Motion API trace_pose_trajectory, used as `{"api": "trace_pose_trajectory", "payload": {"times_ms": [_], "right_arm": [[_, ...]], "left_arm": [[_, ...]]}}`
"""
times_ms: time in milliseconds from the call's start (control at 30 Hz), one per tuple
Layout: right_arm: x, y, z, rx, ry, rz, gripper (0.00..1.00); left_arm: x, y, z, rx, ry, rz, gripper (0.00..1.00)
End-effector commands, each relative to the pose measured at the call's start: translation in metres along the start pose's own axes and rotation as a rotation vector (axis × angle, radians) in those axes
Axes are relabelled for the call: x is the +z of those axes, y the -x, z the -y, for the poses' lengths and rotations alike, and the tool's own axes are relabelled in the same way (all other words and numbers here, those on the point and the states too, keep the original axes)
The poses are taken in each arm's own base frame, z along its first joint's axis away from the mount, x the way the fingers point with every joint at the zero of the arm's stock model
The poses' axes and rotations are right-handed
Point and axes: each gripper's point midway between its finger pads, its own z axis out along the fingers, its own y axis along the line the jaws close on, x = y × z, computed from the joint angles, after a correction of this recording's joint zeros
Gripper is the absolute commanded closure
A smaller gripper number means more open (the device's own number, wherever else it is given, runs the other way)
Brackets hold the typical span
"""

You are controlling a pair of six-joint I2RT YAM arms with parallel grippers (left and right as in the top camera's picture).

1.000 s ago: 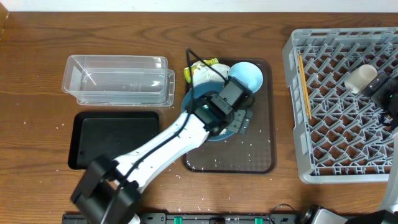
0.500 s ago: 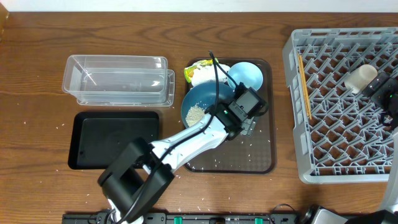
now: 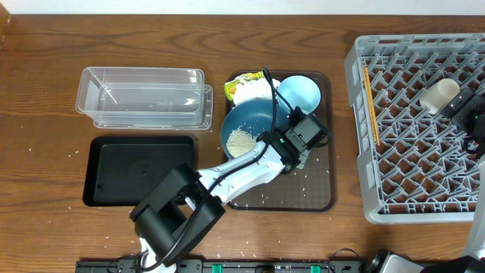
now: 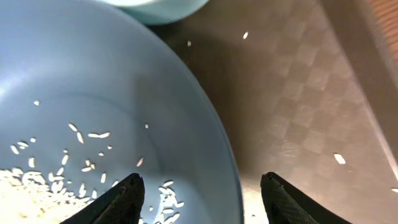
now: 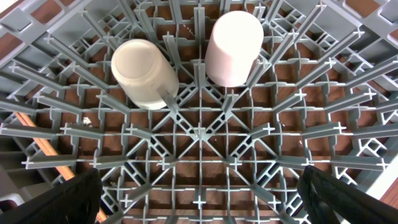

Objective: Sort waste into correct bins and load items into the dishwasher rack
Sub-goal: 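Lower the left gripper and pinch the blue plate's right rim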

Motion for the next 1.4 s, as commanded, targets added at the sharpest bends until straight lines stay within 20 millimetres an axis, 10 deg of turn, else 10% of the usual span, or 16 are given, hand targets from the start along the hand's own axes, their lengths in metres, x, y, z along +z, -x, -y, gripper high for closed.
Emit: {"api": "trace_pose_trajectory", "payload": {"times_ms": [0,600,1367], "right_arm": [[-0.001,0.002,0.003,-0.009,-0.011,0.005,0.01],[-0.001,0.002,0.003,-0.008,-0.011,0.005,0.01],[-0.001,0.002,0.003,-0.008,-0.011,0.006,0.01]], "left_arm": [[0.010,-0.004,-0.004,-0.020,0.032,-0.013,0.39],[0.006,0.000,0.007,-0.006,0.014,0.005,0.75],[-0.065,0.019,0.010,0.003,-0.007,0.087,0.94]]}}
